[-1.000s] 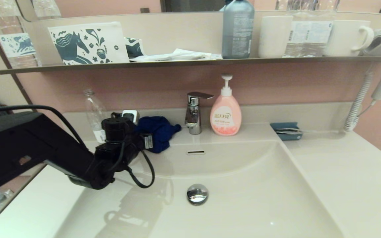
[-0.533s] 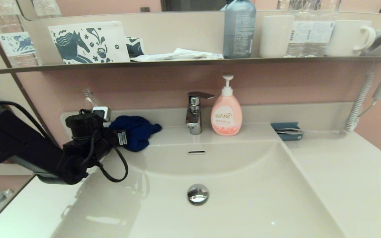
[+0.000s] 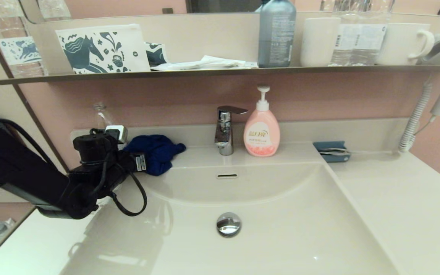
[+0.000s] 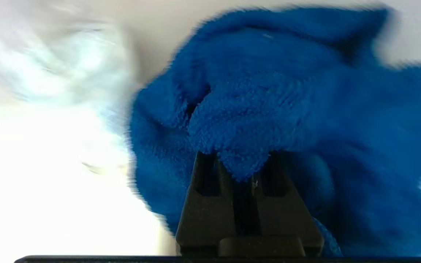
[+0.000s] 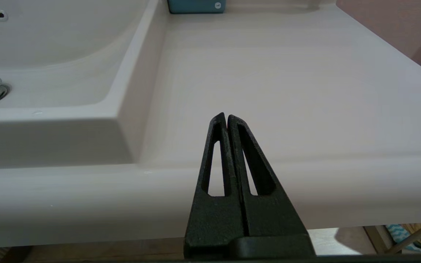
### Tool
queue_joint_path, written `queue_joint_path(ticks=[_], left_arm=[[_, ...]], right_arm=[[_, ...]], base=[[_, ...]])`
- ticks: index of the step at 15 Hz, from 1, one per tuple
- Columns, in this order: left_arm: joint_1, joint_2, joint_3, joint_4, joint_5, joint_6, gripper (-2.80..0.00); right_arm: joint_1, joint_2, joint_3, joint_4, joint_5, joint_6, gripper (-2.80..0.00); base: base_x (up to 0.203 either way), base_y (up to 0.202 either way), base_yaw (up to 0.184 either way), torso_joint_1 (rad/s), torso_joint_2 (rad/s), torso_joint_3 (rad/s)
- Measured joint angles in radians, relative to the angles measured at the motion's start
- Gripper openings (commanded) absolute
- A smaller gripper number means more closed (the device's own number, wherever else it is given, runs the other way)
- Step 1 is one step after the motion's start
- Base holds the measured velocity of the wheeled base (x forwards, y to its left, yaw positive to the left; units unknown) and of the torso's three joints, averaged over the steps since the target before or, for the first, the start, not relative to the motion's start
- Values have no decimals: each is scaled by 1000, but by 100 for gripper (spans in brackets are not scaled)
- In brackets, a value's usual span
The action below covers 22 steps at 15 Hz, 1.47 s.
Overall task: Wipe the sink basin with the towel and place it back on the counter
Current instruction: Wipe the sink
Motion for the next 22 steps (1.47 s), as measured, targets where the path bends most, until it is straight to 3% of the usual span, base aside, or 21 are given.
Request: queue_joint_path(ticks=[4,8,10,13,17,22], left_arm=[[-122,-34,35,6,121,-43,-280],[-192,-120,88,87,162,-56,-280],[-216,-206,97,194,172,-63,-280],[-225,-340,99,440,175,-79,-280],[-173,-480,91,631,184,-74,-280],[-122,-650,-52,997,204,-68,-280]], right_arm=[[0,0,0,0,0,0,-280],[0,0,0,0,0,0,-280],[0,0,0,0,0,0,-280],[0,0,0,0,0,0,-280],[0,0,0,0,0,0,-280],[0,0,0,0,0,0,-280]], base=[[0,0,0,0,0,0],[0,0,0,0,0,0],[0,0,0,0,0,0],[0,0,0,0,0,0],[0,0,0,0,0,0],[0,0,0,0,0,0]])
